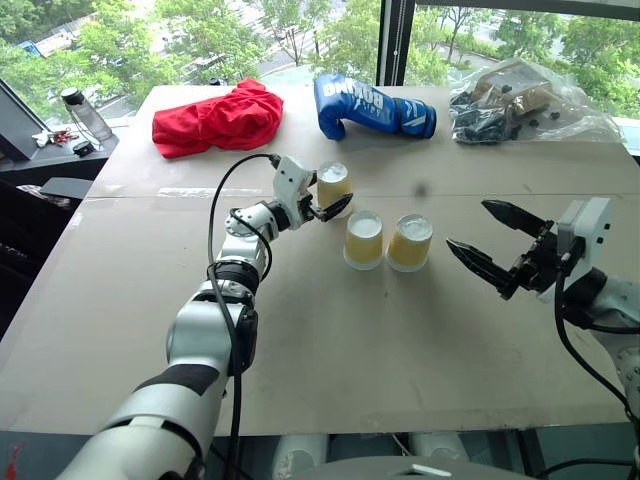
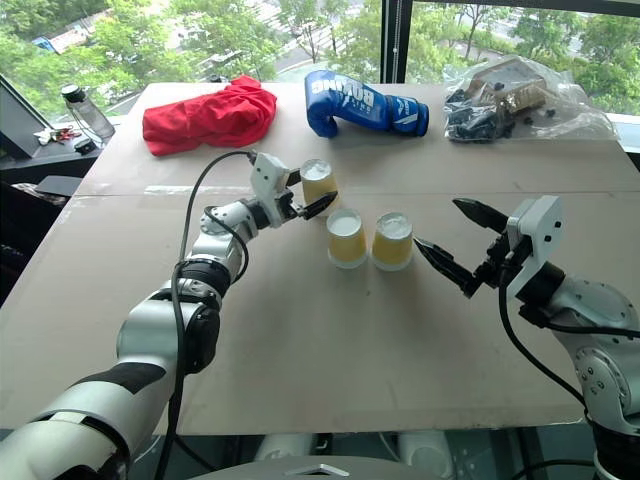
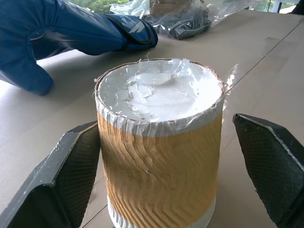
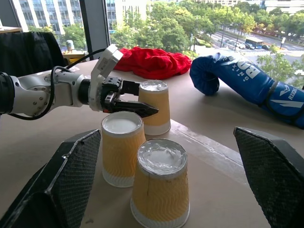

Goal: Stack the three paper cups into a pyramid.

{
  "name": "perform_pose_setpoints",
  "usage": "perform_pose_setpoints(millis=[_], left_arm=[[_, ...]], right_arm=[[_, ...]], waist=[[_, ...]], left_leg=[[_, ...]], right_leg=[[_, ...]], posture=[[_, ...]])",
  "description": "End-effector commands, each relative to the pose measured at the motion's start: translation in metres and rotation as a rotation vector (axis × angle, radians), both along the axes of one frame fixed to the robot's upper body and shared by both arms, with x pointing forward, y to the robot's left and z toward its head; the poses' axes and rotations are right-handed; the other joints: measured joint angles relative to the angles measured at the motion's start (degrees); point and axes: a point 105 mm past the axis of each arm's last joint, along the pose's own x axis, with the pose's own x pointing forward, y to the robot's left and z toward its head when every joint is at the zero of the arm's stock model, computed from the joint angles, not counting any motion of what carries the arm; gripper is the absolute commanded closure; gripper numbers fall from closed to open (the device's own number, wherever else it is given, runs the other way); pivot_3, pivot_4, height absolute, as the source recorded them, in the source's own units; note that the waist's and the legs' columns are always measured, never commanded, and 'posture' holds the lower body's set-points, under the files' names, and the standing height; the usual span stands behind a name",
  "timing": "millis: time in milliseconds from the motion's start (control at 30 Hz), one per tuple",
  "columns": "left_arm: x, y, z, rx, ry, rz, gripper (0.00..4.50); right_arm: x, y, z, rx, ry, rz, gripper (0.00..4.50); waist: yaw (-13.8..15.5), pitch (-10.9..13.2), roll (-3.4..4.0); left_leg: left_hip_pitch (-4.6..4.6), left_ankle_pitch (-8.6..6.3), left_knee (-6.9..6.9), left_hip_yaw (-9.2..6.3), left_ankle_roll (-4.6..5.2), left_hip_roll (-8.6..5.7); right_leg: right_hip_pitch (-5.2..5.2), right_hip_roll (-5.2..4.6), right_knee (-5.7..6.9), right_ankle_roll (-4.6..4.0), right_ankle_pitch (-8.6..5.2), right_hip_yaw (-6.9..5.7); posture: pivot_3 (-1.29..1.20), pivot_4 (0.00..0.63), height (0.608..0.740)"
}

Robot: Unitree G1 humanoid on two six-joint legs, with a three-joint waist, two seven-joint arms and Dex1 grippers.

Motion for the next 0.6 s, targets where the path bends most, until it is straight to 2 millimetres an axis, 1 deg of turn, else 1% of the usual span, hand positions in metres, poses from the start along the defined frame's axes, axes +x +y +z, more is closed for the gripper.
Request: perform_pose_setpoints(millis=[33, 67, 100, 167, 200, 267, 367, 500, 600], left_arm=[[0.004, 0.001, 0.022, -0.024, -0.087, 0.015, 0.87], [0.004, 0.002, 0.024, -0.030, -0.089, 0.017, 1.30], [0.004, 0.002, 0.027, -0.048, -0.095, 0.019, 1.81], [0.005, 0.003, 0.032, -0.054, -0.107, 0.019, 2.39], [0.005, 0.003, 0.034, -0.050, -0.114, 0.018, 2.40], [0.005, 0.003, 0.049, -0.054, -0.150, -0.007, 2.40], [-0.002, -0.003, 0.071, -0.057, -0.199, -0.110, 2.40], [-0.021, -0.016, 0.100, -0.040, -0.249, -0.301, 2.40], [-0.038, -0.026, 0.115, -0.012, -0.264, -0.416, 2.40]], right_arm=[[-0.005, 0.001, 0.011, 0.006, -0.053, 0.008, 0.00], [-0.005, 0.001, 0.010, 0.007, -0.053, 0.008, 0.00], [-0.006, 0.001, 0.010, 0.010, -0.051, 0.011, 0.00], [-0.006, 0.003, 0.010, 0.018, -0.047, 0.020, 0.00], [-0.007, 0.003, 0.010, 0.022, -0.046, 0.025, 0.00], [-0.008, 0.002, 0.010, 0.033, -0.037, 0.036, 0.00], [-0.009, -0.003, 0.011, 0.040, -0.028, 0.045, 0.00], [-0.015, -0.008, 0.010, 0.062, -0.001, 0.097, 0.00], [-0.020, -0.013, 0.006, 0.073, 0.017, 0.139, 0.00]], waist=[[0.0, 0.0, 0.00], [0.0, 0.0, 0.00], [0.0, 0.0, 0.00], [0.0, 0.0, 0.00], [0.0, 0.0, 0.00], [0.0, 0.0, 0.00], [0.0, 0.0, -0.01], [0.0, 0.0, 0.00], [0.0, 0.0, 0.00]], left_leg=[[0.00, 0.00, 0.00, 0.00, 0.00, 0.00], [0.00, 0.00, 0.00, 0.00, 0.00, 0.00], [0.00, 0.00, 0.01, 0.00, 0.00, 0.00], [0.00, 0.00, 0.01, -0.01, 0.00, 0.00], [-0.01, 0.00, 0.01, -0.01, 0.00, 0.00], [-0.02, 0.00, 0.02, -0.02, 0.00, 0.00], [-0.07, 0.00, 0.05, -0.02, -0.01, 0.00], [-0.17, 0.02, 0.09, -0.01, -0.03, 0.00], [-0.19, 0.11, 0.10, -0.03, -0.19, 0.01]], right_leg=[[0.00, 0.00, 0.00, 0.00, 0.00, 0.00], [0.00, 0.00, 0.00, 0.00, 0.00, 0.00], [0.00, 0.00, 0.00, 0.00, 0.00, 0.00], [0.00, 0.00, 0.01, 0.00, 0.00, -0.01], [0.00, 0.00, 0.01, 0.00, 0.00, -0.01], [0.00, 0.00, 0.01, 0.00, 0.00, -0.03], [-0.01, 0.00, 0.01, 0.00, 0.00, -0.06], [-0.03, 0.00, 0.00, 0.00, 0.00, -0.12], [-0.03, 0.01, -0.01, 0.00, 0.00, -0.16]], posture=[[0.00, 0.150, 0.740], [0.00, 0.150, 0.740], [0.00, 0.150, 0.740], [0.00, 0.150, 0.740], [0.00, 0.150, 0.740], [0.00, 0.150, 0.740], [0.00, 0.150, 0.740], [0.00, 0.150, 0.740], [0.00, 0.150, 0.740]])
